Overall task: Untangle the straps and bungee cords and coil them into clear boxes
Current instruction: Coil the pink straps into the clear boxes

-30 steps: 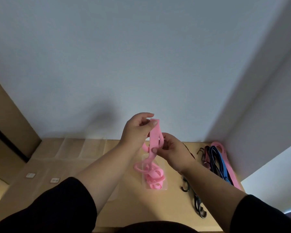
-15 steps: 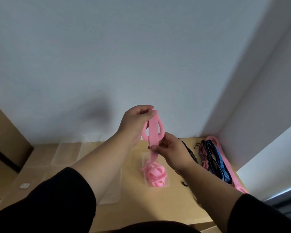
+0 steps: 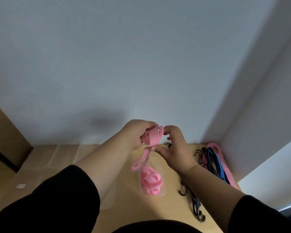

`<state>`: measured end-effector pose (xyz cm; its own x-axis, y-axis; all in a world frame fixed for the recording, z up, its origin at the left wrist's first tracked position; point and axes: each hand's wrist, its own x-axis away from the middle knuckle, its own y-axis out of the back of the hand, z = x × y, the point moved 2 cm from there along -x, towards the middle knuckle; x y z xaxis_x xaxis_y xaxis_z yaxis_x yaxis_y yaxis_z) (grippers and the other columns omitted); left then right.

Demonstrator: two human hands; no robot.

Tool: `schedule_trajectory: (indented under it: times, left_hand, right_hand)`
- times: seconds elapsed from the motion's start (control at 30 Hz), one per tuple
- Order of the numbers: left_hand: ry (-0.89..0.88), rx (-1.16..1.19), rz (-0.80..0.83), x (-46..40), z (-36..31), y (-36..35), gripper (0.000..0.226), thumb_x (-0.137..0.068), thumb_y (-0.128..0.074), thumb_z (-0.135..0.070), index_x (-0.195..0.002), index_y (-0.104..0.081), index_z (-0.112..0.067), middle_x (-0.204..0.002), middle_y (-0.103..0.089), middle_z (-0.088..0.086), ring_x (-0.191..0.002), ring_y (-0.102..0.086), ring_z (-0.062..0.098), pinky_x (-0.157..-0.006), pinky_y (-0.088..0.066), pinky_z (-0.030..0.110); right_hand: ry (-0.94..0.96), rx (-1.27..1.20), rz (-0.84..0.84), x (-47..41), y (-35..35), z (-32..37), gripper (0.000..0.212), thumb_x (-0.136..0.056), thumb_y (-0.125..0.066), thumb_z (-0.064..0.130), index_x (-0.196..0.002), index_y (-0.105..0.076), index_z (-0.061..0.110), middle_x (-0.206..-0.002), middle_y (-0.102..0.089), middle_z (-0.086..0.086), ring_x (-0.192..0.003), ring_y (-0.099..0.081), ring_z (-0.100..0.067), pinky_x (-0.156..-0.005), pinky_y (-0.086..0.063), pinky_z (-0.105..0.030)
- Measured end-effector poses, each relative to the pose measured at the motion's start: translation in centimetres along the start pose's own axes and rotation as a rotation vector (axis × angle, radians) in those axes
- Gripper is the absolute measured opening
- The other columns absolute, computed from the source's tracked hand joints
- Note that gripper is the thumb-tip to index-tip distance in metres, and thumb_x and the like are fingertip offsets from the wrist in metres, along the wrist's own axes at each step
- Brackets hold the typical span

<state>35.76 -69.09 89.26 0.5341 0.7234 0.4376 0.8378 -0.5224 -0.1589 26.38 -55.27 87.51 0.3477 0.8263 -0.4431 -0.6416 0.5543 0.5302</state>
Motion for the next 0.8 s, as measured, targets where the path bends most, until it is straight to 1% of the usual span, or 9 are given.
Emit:
schedule_trajectory:
  times: [0.2,0.27,0.33,0.4,0.47,0.53,0.63,0.73,0.8]
  left_hand:
    - [0.124,-0.131,-0.004,-1.3,0.9,-1.5,0.026,-0.076,-0.082,-0.01,-0.098,-0.075,0.004,-0.09,-0.074,0.018,-0.077,-0.072,0.024,-0.066,-0.055,0.031]
    - [0.174,-0.158,0.006,-1.3,1.0,-1.7,0.008,-0.078,-0.078,-0.006,-0.085,-0.078,-0.001,-0.085,-0.076,0.016,-0.067,-0.072,0.022,-0.058,-0.058,0.028]
    - [0.207,-0.138,0.048,-1.3,1.3,-1.8,0.019,-0.083,-0.068,0.001,-0.067,-0.077,-0.004,-0.075,-0.072,0.015,-0.058,-0.07,0.023,-0.054,-0.059,0.029]
    - [0.235,-0.096,0.083,-1.3,1.8,-1.9,0.019,-0.087,-0.06,0.004,-0.074,-0.074,0.002,-0.068,-0.07,0.016,-0.054,-0.068,0.027,-0.053,-0.06,0.034]
    - [0.253,-0.1,0.101,-1.1,2.3,-1.8,0.009,-0.089,-0.06,0.002,-0.086,-0.069,0.003,-0.064,-0.069,0.015,-0.054,-0.067,0.028,-0.056,-0.061,0.035]
    - [0.237,-0.188,0.158,-0.7,2.7,-1.7,0.008,-0.086,-0.066,-0.005,-0.089,-0.07,0.002,-0.066,-0.069,0.014,-0.058,-0.068,0.026,-0.063,-0.059,0.033]
    - [0.1,-0.225,0.217,-0.8,3.6,-1.5,0.034,-0.087,-0.074,-0.025,-0.109,-0.073,0.001,-0.091,-0.074,0.015,-0.086,-0.073,0.026,-0.079,-0.055,0.037]
    - [0.038,0.01,0.275,-0.9,5.3,-0.8,0.056,-0.101,-0.047,-0.054,-0.124,-0.068,-0.007,-0.118,-0.071,0.017,-0.111,-0.069,0.031,-0.093,-0.053,0.041]
    - [-0.024,0.129,0.345,-0.7,6.7,-0.1,0.061,-0.095,-0.047,-0.056,-0.124,-0.066,-0.005,-0.123,-0.068,0.02,-0.118,-0.063,0.036,-0.103,-0.048,0.046]
  right_hand:
    - [0.059,0.048,-0.109,-0.4,1.1,-1.8,0.064,-0.073,-0.091,0.028,-0.123,-0.053,0.016,-0.125,-0.051,0.007,-0.12,-0.049,-0.014,-0.102,-0.039,-0.024]
    - [0.192,0.087,-0.077,-0.8,1.6,-1.6,0.058,-0.078,-0.087,0.027,-0.126,-0.056,0.018,-0.128,-0.055,0.006,-0.124,-0.05,-0.013,-0.106,-0.038,-0.023]
    - [0.324,0.127,-0.021,-1.3,1.8,-1.4,0.045,-0.084,-0.082,0.02,-0.124,-0.065,0.013,-0.128,-0.063,-0.003,-0.124,-0.053,-0.016,-0.107,-0.039,-0.023]
    - [0.371,0.142,0.007,-1.6,1.9,-1.4,0.034,-0.083,-0.083,0.014,-0.115,-0.071,0.008,-0.121,-0.068,-0.006,-0.118,-0.057,-0.016,-0.103,-0.041,-0.02]
    - [0.295,0.104,0.036,-1.9,2.3,-1.5,0.026,-0.083,-0.083,0.016,-0.105,-0.071,0.012,-0.113,-0.069,0.003,-0.112,-0.059,-0.01,-0.098,-0.043,-0.019]
    - [0.077,0.003,0.106,-2.1,2.6,-1.5,0.019,-0.087,-0.08,0.022,-0.099,-0.066,0.026,-0.106,-0.07,0.019,-0.106,-0.061,-0.001,-0.091,-0.047,-0.019]
    - [-0.153,-0.203,0.144,-2.4,2.7,-1.8,0.021,-0.088,-0.077,0.018,-0.093,-0.064,0.033,-0.093,-0.073,0.015,-0.087,-0.07,-0.006,-0.073,-0.057,-0.022]
    - [-0.215,-0.293,0.109,-2.7,2.8,-1.6,0.028,-0.087,-0.078,0.017,-0.091,-0.063,0.04,-0.091,-0.074,0.009,-0.078,-0.072,-0.011,-0.067,-0.059,-0.026]
    - [-0.241,-0.316,0.084,-2.9,2.8,-1.6,0.034,-0.086,-0.079,0.018,-0.093,-0.062,0.046,-0.091,-0.073,0.011,-0.078,-0.07,-0.008,-0.065,-0.056,-0.021]
